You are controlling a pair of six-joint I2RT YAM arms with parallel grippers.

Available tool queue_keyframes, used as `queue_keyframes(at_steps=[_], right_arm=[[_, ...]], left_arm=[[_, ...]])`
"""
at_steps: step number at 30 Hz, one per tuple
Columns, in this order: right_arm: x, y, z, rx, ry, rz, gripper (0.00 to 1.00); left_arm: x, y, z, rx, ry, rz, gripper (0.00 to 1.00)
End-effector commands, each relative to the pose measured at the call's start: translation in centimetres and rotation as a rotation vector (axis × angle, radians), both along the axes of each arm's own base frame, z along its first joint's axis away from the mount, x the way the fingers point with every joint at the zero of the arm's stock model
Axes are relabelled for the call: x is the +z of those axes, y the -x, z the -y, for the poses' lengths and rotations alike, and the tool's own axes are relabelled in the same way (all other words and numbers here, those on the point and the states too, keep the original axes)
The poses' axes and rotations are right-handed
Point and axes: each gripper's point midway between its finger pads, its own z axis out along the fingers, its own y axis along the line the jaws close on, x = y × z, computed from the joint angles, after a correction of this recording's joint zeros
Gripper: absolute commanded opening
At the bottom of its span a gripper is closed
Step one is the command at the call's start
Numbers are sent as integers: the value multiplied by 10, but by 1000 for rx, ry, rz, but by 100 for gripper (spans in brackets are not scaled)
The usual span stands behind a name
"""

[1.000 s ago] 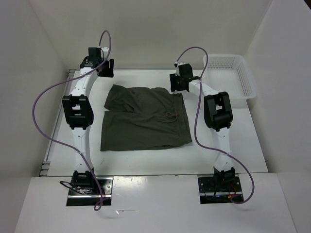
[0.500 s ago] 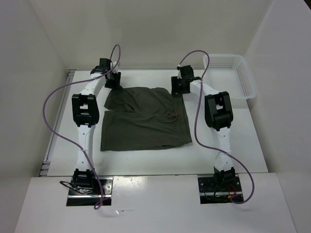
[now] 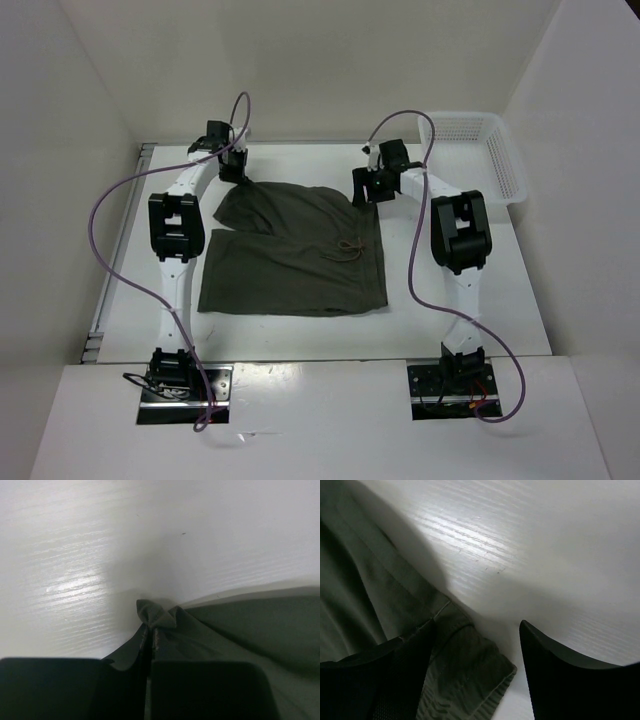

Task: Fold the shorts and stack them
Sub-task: Flatten the shorts out

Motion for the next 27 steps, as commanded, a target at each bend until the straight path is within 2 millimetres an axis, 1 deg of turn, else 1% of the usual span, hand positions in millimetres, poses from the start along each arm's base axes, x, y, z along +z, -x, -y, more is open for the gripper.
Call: queue_keyframes(at_steps=[1, 2, 3, 4, 5, 6, 7, 8, 9, 10, 11, 12, 13, 14, 15, 16, 17, 18, 19, 20, 21, 22, 23, 24, 25, 26, 27], right_arm=[[57, 0, 2, 128, -16, 111, 76], [57, 1, -1, 137, -27, 110, 77], [70, -1, 1, 152, -35, 132, 77], [82, 1, -3, 198, -50, 158, 79], [80, 5, -4, 220, -52, 148, 80], [86, 5, -4, 230, -46, 167, 80], [80, 8, -3, 230, -45, 152, 80], [72, 15, 1, 217, -26, 129, 80], [63, 18, 6, 211, 0, 115, 80], [45, 21, 20, 176, 67, 93, 80], [38, 20, 20, 163, 99, 105, 80], [26, 20, 27, 166, 139, 99, 80], [17, 21, 32, 151, 167, 81, 80], [12, 20, 33, 165, 177, 84, 80], [6, 22, 34, 175, 185, 69, 80], [1, 19, 33, 183, 190, 67, 78], [1, 17, 30, 187, 197, 73, 73], [0, 18, 30, 195, 203, 67, 71], [-7, 20, 31, 197, 204, 52, 67], [-12, 23, 23, 237, 209, 52, 62], [-13, 28, 16, 266, 203, 44, 47], [-13, 28, 15, 271, 195, 44, 38], [-13, 30, 9, 292, 191, 48, 29], [-8, 27, 6, 298, 178, 60, 15], [-1, 21, 4, 296, 176, 80, 11], [8, 17, 3, 294, 174, 102, 6], [14, 11, 5, 282, 189, 120, 0]], left_arm=[[6, 18, 2, -12, 8, -44, 0], [6, 19, 8, -22, 8, -44, 0], [6, 19, 8, -22, 8, -44, 0], [3, 21, 8, -22, 8, -53, 0], [8, 20, 6, -15, -2, -44, 0], [8, 20, 6, -15, -2, -43, 0], [8, 20, 6, -15, -2, -43, 0], [8, 20, 6, -15, -2, -43, 0], [5, 21, 11, -24, -3, -45, 0], [10, 21, 11, -24, -2, -36, 0], [10, 21, 11, -24, -2, -36, 0], [10, 20, 9, -19, -10, -36, 0], [10, 21, 15, -28, -10, -35, 0], [13, 19, 15, -28, -9, -26, 0], [13, 18, 13, -23, -17, -26, 0], [13, 18, 13, -22, -17, -26, 0], [13, 18, 13, -22, -17, -26, 0], [18, 18, 18, -32, -17, -17, 0], [18, 18, 19, -32, -17, -17, 0], [15, 21, 18, -32, -17, -26, 0], [20, 20, 18, -32, -17, -17, 0], [17, 22, 18, -32, -17, -26, 0], [17, 22, 18, -32, -17, -26, 0], [22, 21, 17, -26, -24, -16, 0], [23, 19, 17, -26, -24, -7, 0], [31, 16, 15, -18, -33, 13, 0], [35, 13, 15, -18, -33, 24, 0]])
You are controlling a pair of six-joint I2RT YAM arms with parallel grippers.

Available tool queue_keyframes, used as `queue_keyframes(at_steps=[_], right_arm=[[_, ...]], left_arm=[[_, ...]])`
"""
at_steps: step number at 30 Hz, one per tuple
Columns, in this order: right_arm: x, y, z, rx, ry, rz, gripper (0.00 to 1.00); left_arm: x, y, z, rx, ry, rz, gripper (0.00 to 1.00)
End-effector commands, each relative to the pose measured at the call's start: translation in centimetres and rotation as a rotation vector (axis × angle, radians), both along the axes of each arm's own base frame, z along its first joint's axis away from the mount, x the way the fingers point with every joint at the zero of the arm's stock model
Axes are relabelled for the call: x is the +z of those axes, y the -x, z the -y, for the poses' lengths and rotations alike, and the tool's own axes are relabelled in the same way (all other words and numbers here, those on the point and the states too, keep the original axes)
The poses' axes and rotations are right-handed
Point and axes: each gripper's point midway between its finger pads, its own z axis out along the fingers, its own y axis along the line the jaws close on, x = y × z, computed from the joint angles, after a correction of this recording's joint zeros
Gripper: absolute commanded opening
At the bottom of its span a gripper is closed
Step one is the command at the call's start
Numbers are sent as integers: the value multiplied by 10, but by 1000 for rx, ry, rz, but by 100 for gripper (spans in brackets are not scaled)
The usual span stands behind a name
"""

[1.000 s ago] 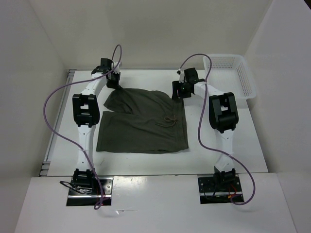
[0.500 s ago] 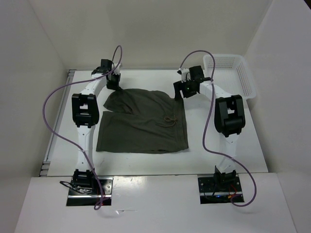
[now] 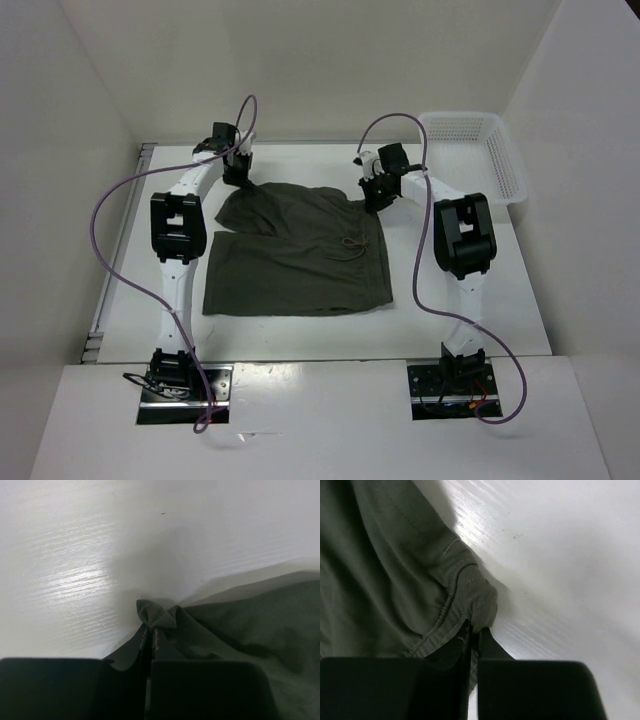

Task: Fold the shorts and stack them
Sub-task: Flatten the shorts out, then fold the shorts

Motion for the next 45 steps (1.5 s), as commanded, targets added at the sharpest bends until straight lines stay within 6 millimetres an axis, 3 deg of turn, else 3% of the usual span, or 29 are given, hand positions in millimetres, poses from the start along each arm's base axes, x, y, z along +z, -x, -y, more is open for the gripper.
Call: queue_keyframes(at_steps=[1, 4, 5, 7, 9, 10, 11, 12, 13, 14, 15, 16, 17, 18, 19, 20, 21, 26, 29, 32, 34, 36, 37, 39, 41, 43, 45], right_arm=[[38, -33, -8, 19, 2, 132, 0], [80, -60, -7, -13, 11, 250, 0], [102, -65, -5, -24, 10, 296, 0], [130, -70, -6, -13, 6, 358, 0], [168, -63, -8, 19, 21, 433, 0], [167, -53, -11, 43, 32, 430, 0], [170, -44, -8, 55, 44, 429, 0], [173, -20, -14, 114, 68, 428, 0], [170, -7, -15, 137, 90, 425, 0], [165, 5, -14, 157, 116, 420, 0], [150, 33, -10, 184, 145, 385, 0], [141, 49, -15, 227, 169, 374, 0], [135, 59, -15, 234, 175, 372, 0], [116, 84, -10, 251, 185, 327, 0], [109, 93, -10, 262, 187, 316, 0], [91, 108, -4, 269, 199, 271, 0], [94, 114, -2, 268, 196, 280, 0], [98, 126, 11, 269, 235, 307, 0], [93, 132, 11, 279, 227, 294, 0], [102, 130, 10, 267, 215, 320, 0], [105, 132, 11, 276, 220, 327, 0], [104, 139, 11, 295, 213, 318, 0], [94, 149, 13, 308, 211, 286, 0], [81, 164, 14, 334, 201, 257, 0], [74, 172, 17, 362, 210, 242, 0], [69, 179, 19, 387, 215, 232, 0], [68, 183, 21, 407, 228, 230, 0]], left_arm=[[47, -11, -3, 16, -28, 92, 0], [89, -28, -7, 37, -44, 198, 0], [121, -37, -7, 39, -37, 271, 0], [164, -42, -6, 42, -30, 358, 0], [201, -30, -5, 36, -20, 396, 0], [205, -23, -3, 25, -10, 388, 0], [230, -6, -4, 26, -8, 411, 0], [184, 18, -6, 23, -18, 279, 0], [166, 36, 0, 4, -11, 234, 0], [184, 63, -6, 19, -24, 261, 0], [164, 82, -6, 24, -49, 230, 0], [107, 120, -7, 22, -81, 124, 0], [117, 140, -12, 34, -93, 148, 0], [108, 156, -11, 29, -104, 122, 0], [111, 170, -13, 29, -104, 122, 0], [94, 187, -15, 26, -110, 77, 0], [91, 195, -20, 34, -113, 59, 0], [110, 211, -25, 47, -106, 112, 0], [105, 223, -23, 37, -108, 96, 3], [114, 224, -24, 44, -112, 122, 7], [119, 232, -14, 5, -75, 109, 10], [96, 271, 0, -58, -43, -41, 26], [89, 292, 14, -114, -14, -98, 32], [60, 345, 14, -143, -6, -264, 43], [51, 382, 18, -173, 21, -377, 46], [46, 396, 15, -171, 16, -420, 48], [51, 385, 10, -137, 26, -392, 48]])
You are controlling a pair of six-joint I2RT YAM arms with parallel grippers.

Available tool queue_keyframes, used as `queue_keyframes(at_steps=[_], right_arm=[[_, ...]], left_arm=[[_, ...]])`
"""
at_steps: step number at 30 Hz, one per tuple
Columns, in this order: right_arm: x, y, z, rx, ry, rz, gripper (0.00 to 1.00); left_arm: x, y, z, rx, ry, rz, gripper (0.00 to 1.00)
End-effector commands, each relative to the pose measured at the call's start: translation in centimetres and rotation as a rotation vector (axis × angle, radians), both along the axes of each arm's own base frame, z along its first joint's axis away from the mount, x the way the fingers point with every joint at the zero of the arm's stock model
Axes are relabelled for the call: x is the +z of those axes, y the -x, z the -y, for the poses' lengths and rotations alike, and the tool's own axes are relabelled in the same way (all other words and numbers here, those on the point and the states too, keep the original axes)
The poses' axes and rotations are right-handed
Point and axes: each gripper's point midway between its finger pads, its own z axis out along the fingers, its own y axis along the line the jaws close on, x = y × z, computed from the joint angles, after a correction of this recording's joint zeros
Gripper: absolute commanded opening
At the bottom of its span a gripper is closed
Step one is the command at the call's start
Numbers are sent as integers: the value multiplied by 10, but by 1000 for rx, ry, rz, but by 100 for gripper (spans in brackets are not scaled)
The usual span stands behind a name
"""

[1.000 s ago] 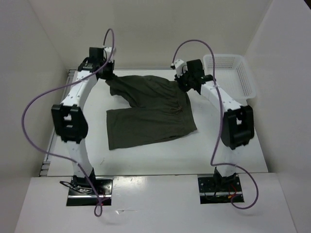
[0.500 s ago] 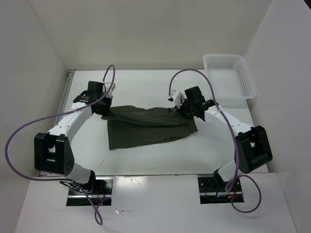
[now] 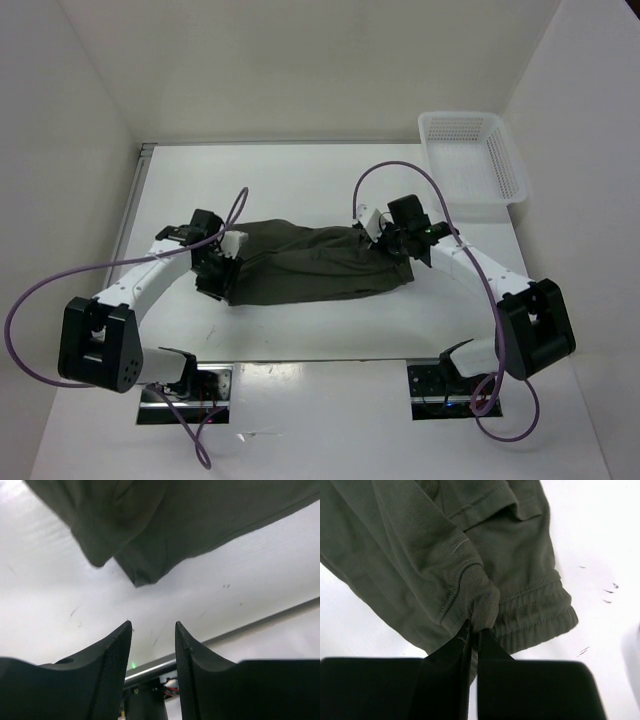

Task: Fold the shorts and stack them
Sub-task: Fold the shorts

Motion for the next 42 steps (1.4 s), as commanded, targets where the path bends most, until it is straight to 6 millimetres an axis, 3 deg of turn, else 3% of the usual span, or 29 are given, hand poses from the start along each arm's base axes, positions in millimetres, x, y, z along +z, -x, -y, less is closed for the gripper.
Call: queue_keyframes(at_steps=[1, 3, 4, 7, 12, 14, 18, 22, 24, 25, 27, 28, 29, 30, 31, 32, 33, 36, 38, 40, 42], right_arm=[[7, 5, 2, 47, 6, 24, 0], [7, 4, 2, 55, 10, 28, 0], [8, 2, 1, 55, 7, 36, 0], [5, 4, 3, 62, 14, 31, 0], [0, 5, 3, 62, 18, 22, 0], [0, 5, 3, 62, 18, 22, 0], [0, 3, 2, 62, 18, 22, 0], [2, -1, 0, 62, 14, 31, 0], [3, -4, 1, 56, 18, 44, 0], [9, -10, -2, 45, 6, 51, 0], [22, -27, -4, -3, -8, 110, 0], [33, -41, -9, -41, -39, 133, 0], [43, -51, -11, -70, -56, 161, 0], [74, -73, -19, -93, -101, 241, 0], [80, -86, -23, -135, -125, 256, 0], [93, -100, -20, -179, -120, 304, 0], [122, -119, -23, -199, -145, 385, 0], [141, -141, -14, -221, -95, 459, 0], [130, -144, -3, -219, -56, 448, 0], [129, -133, 2, -205, -39, 448, 0], [104, -111, 3, -142, -10, 376, 0]], left_arm=[[16, -11, 0, 29, 52, 36, 48], [27, -42, -2, 45, 40, 138, 57], [31, -63, -2, 49, 38, 213, 59], [41, -99, -5, 67, 9, 320, 60], [14, -90, 0, 21, -85, 258, 61], [-11, -84, -12, 30, -164, 221, 61], [-30, -86, -16, 33, -202, 181, 60], [-44, -76, -13, 6, -218, 115, 50], [-44, -76, -13, 6, -218, 115, 38], [-41, -80, -14, 10, -226, 127, 19], [-32, -97, -15, 26, -240, 188, 4], [-18, -118, -13, 41, -239, 259, 0], [-8, -132, -14, 56, -248, 308, 0], [3, -149, -20, 85, -290, 364, 0], [20, -171, -20, 114, -293, 452, 0], [52, -200, -21, 154, -290, 549, 0], [68, -217, -23, 183, -307, 604, 0], [132, -258, -26, 256, -275, 779, 0], [148, -260, -25, 266, -262, 818, 0], [135, -240, -11, 212, -250, 772, 0], [113, -219, -5, 172, -259, 720, 0]])
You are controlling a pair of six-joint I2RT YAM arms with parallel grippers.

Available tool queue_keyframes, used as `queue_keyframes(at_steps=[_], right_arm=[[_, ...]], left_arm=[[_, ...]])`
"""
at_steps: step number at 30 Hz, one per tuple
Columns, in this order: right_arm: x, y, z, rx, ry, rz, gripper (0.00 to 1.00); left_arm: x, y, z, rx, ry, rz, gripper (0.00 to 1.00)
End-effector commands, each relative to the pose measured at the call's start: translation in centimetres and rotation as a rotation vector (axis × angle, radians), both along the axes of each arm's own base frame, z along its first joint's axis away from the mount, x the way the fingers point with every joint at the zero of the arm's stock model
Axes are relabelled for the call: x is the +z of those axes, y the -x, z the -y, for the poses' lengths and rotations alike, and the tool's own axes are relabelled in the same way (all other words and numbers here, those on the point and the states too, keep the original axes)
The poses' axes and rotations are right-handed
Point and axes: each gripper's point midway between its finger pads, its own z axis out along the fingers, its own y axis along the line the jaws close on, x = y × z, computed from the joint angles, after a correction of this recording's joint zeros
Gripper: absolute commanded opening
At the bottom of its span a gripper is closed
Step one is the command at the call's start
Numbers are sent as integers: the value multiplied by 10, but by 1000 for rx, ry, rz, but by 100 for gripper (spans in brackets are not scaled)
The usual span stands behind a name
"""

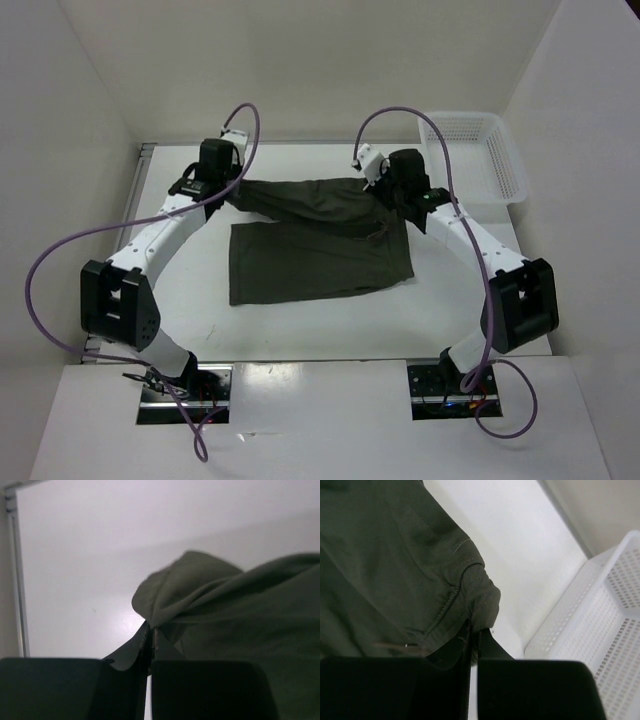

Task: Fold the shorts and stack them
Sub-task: Fold the shorts

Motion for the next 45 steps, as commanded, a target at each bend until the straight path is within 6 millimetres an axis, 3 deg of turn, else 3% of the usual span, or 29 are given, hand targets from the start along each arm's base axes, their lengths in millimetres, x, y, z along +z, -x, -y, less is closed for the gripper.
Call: queue_keyframes(at_steps=[1, 2, 3, 5, 6, 9, 10, 11, 13, 14, 16, 17, 19, 21, 24, 25, 26, 27, 30, 33, 35, 38, 40, 42, 43, 45], right_arm=[[-11, 23, 12, 34, 50, -28, 0], [-22, 36, 17, 65, 84, -48, 0], [-29, 45, 19, 85, 102, -67, 0], [-52, 70, 26, 143, 154, -123, 0], [-59, 78, 30, 154, 171, -139, 0], [-80, 110, 28, 240, 166, -214, 2], [-82, 118, 23, 281, 146, -231, 17], [-86, 128, 22, 298, 137, -258, 29], [-82, 141, 14, 352, 92, -287, 41], [-81, 156, 14, 373, 80, -337, 41], [-63, 166, 6, 444, 58, -351, 41], [-60, 187, 2, 495, 25, -421, 44], [-44, 194, -4, 533, 19, -429, 47], [-47, 205, -1, 545, 48, -505, 52], [-40, 198, -1, 552, 70, -527, 58], [-47, 189, -6, 517, 47, -561, 58], [-46, 179, -12, 483, 18, -556, 59], [-41, 155, -23, 456, -22, -486, 61], [-41, 125, -47, 433, -76, -431, 74], [-70, 124, -38, 448, 61, -492, 78], [-89, 120, -30, 443, 145, -524, 78], [-117, 126, -8, 421, 257, -572, 69], [-122, 135, 3, 436, 309, -592, 39], [-115, 142, 9, 448, 332, -579, 14], [-111, 153, 12, 465, 330, -603, 11], [-90, 155, 9, 474, 318, -536, 7]], left_arm=[[-33, 43, 10, -43, -44, -104, 0], [-64, 66, 14, -73, -64, -186, 0], [-79, 82, 14, -90, -74, -244, 0], [-97, 107, 15, -124, -74, -305, 0], [-118, 129, 12, -138, -90, -375, 0], [-140, 163, 10, -174, -77, -485, 0], [-146, 174, 14, -198, -71, -526, 7], [-150, 185, 19, -228, -41, -564, 14], [-154, 206, 23, -262, -26, -645, 30], [-155, 212, 24, -272, -16, -672, 35], [-155, 224, 25, -286, 0, -713, 35], [-155, 231, 22, -282, -6, -741, 35], [-154, 238, 26, -298, 15, -771, 36], [-152, 248, 27, -311, 35, -805, 36], [-150, 251, 28, -315, 41, -821, 36], [-150, 248, 26, -307, 29, -808, 36], [-150, 244, 25, -302, 22, -792, 36], [-147, 236, 22, -283, 26, -767, 36], [-143, 217, 19, -256, 24, -698, 39], [-142, 209, 20, -253, 21, -676, 43], [-144, 205, 22, -254, 23, -667, 45], [-150, 203, 25, -260, 31, -671, 49], [-156, 207, 25, -265, 37, -694, 50], [-158, 211, 28, -278, 39, -706, 50], [-162, 215, 27, -277, 36, -719, 50], [-166, 222, 31, -301, 24, -734, 50]])
